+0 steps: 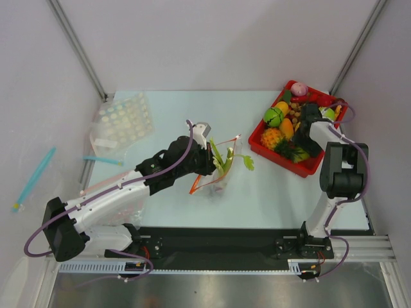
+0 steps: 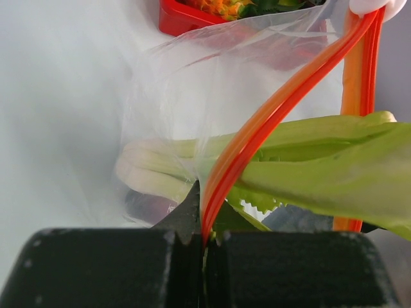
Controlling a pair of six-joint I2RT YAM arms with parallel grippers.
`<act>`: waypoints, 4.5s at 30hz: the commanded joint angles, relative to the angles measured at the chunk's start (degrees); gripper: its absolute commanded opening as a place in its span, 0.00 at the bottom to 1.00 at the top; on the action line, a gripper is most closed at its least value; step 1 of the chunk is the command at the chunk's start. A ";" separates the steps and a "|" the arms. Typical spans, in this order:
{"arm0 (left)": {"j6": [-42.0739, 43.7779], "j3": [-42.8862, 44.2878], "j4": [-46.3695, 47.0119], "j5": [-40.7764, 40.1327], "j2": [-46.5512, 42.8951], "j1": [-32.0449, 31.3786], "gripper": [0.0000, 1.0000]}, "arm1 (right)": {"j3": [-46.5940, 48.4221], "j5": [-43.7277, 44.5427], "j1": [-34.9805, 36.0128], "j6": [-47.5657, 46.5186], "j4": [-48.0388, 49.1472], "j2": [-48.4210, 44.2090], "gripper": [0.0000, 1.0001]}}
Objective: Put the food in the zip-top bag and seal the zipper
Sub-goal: Pick up the fake fruit from the bin, then place the fake fruit in the zipper food storage bag.
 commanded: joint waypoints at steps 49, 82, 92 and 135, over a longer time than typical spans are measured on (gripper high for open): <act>5.13 5.00 -0.01 0.25 2.64 -5.80 0.08 | -46.19 -42.04 50.26 -21.96 68.22 -75.50 0.21; 1.35 0.52 1.65 7.90 -6.23 0.00 0.07 | -45.32 -15.92 66.18 -48.42 60.77 -63.20 0.09; 0.03 -1.15 4.21 8.69 -6.50 0.79 0.05 | -40.84 -33.39 57.04 -35.16 59.43 -52.83 0.13; -1.90 -3.53 5.27 6.67 -7.82 5.01 0.04 | -21.06 -3.97 64.24 -19.50 20.69 -68.02 0.72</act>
